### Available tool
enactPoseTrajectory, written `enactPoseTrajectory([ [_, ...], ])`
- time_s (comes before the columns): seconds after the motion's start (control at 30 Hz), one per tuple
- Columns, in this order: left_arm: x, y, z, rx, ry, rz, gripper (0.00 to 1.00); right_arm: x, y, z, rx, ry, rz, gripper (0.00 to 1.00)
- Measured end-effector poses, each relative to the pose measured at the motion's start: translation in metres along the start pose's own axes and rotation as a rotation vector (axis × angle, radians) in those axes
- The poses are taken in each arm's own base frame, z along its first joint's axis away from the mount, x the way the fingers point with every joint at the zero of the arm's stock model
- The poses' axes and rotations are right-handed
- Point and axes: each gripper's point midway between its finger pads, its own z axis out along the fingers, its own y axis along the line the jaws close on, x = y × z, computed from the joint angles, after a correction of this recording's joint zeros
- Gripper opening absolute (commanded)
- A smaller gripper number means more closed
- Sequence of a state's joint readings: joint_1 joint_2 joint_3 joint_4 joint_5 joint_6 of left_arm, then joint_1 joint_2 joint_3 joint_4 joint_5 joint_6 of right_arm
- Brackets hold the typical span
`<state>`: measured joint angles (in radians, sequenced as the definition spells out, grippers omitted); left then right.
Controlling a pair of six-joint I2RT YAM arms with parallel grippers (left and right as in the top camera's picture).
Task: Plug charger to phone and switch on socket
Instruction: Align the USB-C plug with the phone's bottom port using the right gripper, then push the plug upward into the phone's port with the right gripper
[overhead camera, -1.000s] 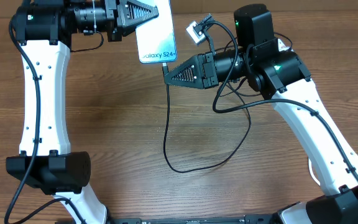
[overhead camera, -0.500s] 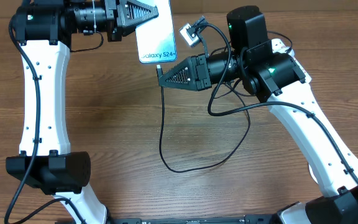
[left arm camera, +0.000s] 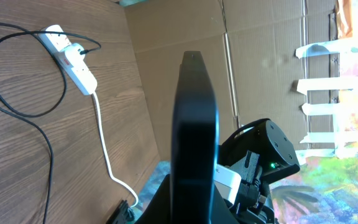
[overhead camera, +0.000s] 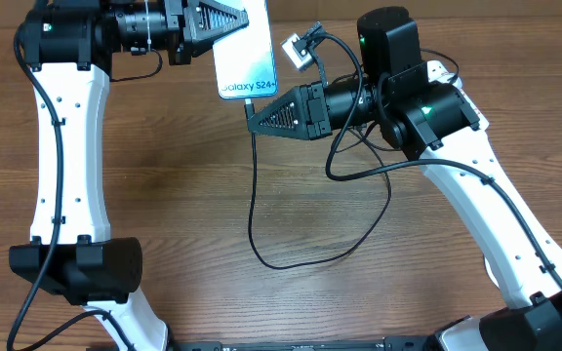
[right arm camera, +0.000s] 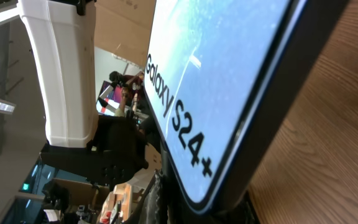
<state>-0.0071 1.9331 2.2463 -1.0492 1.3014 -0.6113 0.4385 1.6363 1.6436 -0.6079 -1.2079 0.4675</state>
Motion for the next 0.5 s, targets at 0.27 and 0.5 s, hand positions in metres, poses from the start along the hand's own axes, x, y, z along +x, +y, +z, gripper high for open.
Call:
enactPoseTrajectory([
  [0.27,0.0,-0.0001,0.0,0.0,0.0,0.001,0.04,-0.0015,0.0009,0.0,-0.002,-0.004,-0.009,0.04],
  [0.5,-0.0003,-0.0002,-0.0001,0.001,-0.001,0.003,0.04,-0.0018,0.0007,0.0,-0.001,-0.005,-0.01,0.04],
])
